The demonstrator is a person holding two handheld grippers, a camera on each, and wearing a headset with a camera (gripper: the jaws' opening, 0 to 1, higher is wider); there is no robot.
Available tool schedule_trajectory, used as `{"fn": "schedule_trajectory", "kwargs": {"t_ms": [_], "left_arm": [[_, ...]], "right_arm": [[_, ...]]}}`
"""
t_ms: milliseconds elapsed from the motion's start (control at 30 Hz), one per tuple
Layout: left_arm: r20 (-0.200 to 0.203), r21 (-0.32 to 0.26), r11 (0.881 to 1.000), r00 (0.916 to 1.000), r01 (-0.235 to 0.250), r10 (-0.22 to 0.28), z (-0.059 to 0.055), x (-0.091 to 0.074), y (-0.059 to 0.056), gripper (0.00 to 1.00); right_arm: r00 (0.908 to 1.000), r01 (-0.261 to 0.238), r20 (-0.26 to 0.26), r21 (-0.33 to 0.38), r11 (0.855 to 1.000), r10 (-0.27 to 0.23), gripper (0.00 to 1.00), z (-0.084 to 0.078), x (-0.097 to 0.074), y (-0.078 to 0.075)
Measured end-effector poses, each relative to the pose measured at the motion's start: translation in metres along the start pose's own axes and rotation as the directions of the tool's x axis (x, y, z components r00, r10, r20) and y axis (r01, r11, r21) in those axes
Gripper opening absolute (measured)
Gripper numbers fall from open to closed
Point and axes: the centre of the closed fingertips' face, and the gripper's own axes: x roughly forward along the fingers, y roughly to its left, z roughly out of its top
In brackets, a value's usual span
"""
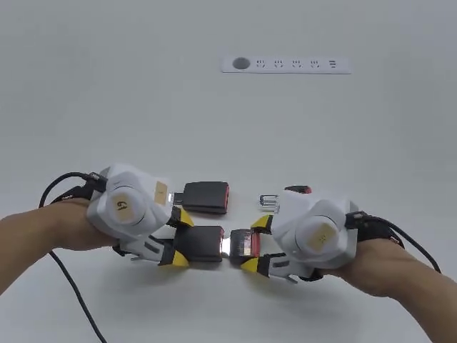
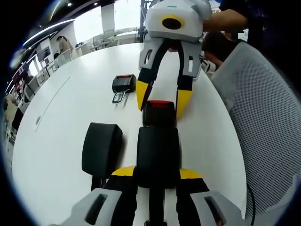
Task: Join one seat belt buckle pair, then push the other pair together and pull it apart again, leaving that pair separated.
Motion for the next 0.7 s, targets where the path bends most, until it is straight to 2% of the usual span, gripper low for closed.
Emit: {"fn": "schedule_trajectory", "kwargs": {"t_ms": [300, 333, 433, 700], "left_arm": [[-0.008, 0.005, 1.0, 1.0, -0.003, 0.003, -0.0007, 0.0008, 0.0007, 0.32], [-0.007, 0.007, 1.0, 1.0, -0.005, 0.005, -0.0007, 0.001, 0.0013, 0.32], [-0.004, 0.003, 1.0, 1.0, -0.008, 0.008, 0.0003, 0.0024, 0.0005, 0.32], [0.0, 0.003, 1.0, 1.0, -0.006, 0.006, 0.0003, 0.0037, -0.001, 0.32]], "right_arm": [[0.9999, 0.004, -0.01, -0.001, 1.0, -0.004, 0.29, 0.0014, 0.0025, 0.0009], [0.9997, 0.022, -0.013, 0.001, 1.0, -0.022, 0.29, 0.0043, -0.0002, 0.0023], [0.9998, 0.009, -0.02, 0.002, 1.0, -0.009, 0.29, 0.0038, -0.0041, 0.0087], [0.9998, 0.002, -0.021, -0.01, 1.0, -0.002, 0.3, 0.003, -0.0036, 0.0062]]}}
